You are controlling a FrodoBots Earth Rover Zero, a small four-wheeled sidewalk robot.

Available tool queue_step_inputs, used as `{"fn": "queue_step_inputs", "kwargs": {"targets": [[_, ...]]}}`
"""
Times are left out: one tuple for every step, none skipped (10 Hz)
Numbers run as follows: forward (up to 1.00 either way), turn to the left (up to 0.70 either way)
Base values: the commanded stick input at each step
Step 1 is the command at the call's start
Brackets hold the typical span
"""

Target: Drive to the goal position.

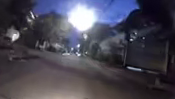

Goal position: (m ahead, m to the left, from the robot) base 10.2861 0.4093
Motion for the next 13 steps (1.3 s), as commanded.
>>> {"fn": "queue_step_inputs", "kwargs": {"targets": [[0.85, 0.01], [0.85, 0.01], [0.85, 0.01], [0.85, 0.01], [0.85, 0.01], [0.85, 0.01], [0.85, 0.01], [0.85, 0.01], [0.85, 0.01], [0.85, 0.01], [0.85, 0.01], [0.85, 0.01], [0.85, 0.01]]}}
